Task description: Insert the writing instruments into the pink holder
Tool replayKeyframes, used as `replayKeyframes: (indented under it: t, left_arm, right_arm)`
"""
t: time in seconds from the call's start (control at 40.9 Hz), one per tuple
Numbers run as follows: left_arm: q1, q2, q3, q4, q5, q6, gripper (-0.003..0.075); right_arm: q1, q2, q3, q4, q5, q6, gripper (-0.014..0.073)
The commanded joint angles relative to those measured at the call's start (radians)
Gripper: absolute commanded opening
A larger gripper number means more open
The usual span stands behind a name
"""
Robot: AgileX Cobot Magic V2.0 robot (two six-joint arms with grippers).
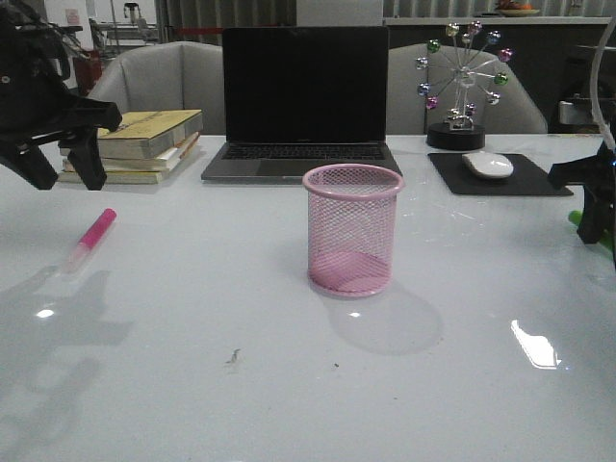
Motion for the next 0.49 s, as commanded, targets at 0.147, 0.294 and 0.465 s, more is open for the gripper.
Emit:
replayKeyframes:
  t: [0.147,0.294,0.465]
  left_arm:
    - [0.001,-0.056,-0.032,-0.004,-0.035,-0.008,0.0423]
    - [0.001,-0.056,-0.032,-0.004,-0.035,-0.008,0.0423]
    - [0.001,-0.056,-0.032,-0.004,-0.037,-0.008,0.0423]
  right_arm:
    - [-0.001,-0.091,-0.025,0.056,-0.046,-0.011,0.0058]
    - [-0.001,-0.126,-0.032,0.090,-0.076,-0.011,0.0058]
    - [0.003,-0.164,-0.061,0.125,-0.092,-0.011,0.0058]
